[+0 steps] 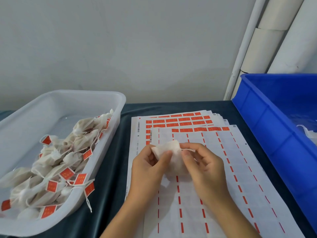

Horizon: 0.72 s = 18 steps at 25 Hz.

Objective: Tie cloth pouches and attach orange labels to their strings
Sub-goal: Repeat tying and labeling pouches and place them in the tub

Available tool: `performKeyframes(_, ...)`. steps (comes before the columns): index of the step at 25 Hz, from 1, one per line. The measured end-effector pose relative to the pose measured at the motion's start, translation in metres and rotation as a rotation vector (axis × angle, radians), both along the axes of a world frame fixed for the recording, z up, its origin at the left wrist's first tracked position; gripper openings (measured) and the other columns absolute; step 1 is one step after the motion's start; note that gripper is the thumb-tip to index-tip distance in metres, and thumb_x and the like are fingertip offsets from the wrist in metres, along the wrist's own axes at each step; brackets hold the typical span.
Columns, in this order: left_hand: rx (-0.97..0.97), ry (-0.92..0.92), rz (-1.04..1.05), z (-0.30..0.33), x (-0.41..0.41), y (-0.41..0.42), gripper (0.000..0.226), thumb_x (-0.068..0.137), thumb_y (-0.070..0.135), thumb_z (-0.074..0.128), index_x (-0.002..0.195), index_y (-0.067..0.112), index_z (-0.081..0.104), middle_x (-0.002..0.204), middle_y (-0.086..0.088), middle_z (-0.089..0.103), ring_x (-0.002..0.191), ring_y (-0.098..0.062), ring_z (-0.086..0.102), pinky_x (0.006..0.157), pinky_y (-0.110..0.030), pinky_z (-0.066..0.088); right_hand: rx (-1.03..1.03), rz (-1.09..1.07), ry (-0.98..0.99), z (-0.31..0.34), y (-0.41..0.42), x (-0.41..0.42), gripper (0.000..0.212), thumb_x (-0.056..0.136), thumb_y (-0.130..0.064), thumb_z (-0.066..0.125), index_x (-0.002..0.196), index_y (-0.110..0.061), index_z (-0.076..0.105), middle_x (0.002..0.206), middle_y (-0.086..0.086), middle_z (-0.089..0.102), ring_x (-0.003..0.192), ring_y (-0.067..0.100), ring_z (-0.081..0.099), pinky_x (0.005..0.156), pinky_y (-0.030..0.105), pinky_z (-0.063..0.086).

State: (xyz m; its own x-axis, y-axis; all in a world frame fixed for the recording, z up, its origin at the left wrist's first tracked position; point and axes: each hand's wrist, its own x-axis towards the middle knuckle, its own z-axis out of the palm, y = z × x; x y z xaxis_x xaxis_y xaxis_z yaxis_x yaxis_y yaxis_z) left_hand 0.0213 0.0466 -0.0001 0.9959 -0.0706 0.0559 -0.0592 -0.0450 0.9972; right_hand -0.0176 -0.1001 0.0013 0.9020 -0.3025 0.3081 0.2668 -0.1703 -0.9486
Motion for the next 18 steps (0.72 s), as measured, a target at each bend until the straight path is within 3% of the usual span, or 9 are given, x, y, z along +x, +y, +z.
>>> performKeyframes(5,0.041,-0.057,0.012,0.0018,-0.0039,-0.0016,0.013,0.092,0.03,0.08,0.092,0.024,0.068,0.088,0.005,0.074,0.083,-0.018,0.074,0.068,-0.028,0.063,-0.078,-0.065,-0.026,0.002,0.0031,0.001,0.01,0.091,-0.049,0.069,0.099,-0.054,0.07,0.101,-0.029,0.071,0.102,-0.003,0.068,0.071,0.008,0.054)
performKeyframes(8,0.041,-0.063,-0.037,0.0028,-0.0044,-0.0024,0.015,0.092,0.031,0.078,0.088,0.026,0.064,0.09,0.005,0.073,0.086,-0.018,0.073,0.069,-0.032,0.064,-0.125,-0.145,-0.028,0.0005,-0.0001,0.003,0.006,0.089,-0.048,0.064,0.092,-0.047,0.069,0.094,-0.031,0.071,0.095,-0.004,0.068,0.07,0.005,0.051)
performKeyframes(13,-0.046,-0.046,-0.219,0.0059,-0.0089,0.0001,0.009,0.099,0.037,0.058,0.092,0.031,0.057,0.112,0.009,0.075,0.107,-0.013,0.071,0.079,-0.021,0.058,-0.185,-0.183,-0.004,-0.0005,-0.0027,0.0041,0.017,0.089,-0.05,0.058,0.093,-0.037,0.07,0.086,-0.025,0.071,0.086,0.001,0.07,0.071,0.008,0.053)
performKeyframes(16,-0.061,0.034,-0.292,0.0055,-0.0094,-0.0003,0.015,0.1,0.042,0.054,0.1,0.027,0.053,0.113,0.006,0.074,0.103,-0.021,0.075,0.078,-0.034,0.064,-0.246,-0.209,-0.03,-0.0011,-0.0029,0.0044,0.018,0.091,-0.045,0.057,0.094,-0.032,0.069,0.088,-0.024,0.07,0.091,-0.002,0.067,0.073,0.007,0.052)
performKeyframes(18,-0.026,0.058,-0.273,0.0062,-0.0092,-0.001,0.008,0.104,0.038,0.055,0.103,0.03,0.054,0.104,0.006,0.075,0.094,-0.018,0.075,0.075,-0.032,0.064,-0.323,-0.237,-0.066,-0.0014,-0.0045,0.0049,0.019,0.092,-0.043,0.057,0.095,-0.028,0.068,0.091,-0.025,0.067,0.096,-0.003,0.064,0.076,0.005,0.05)
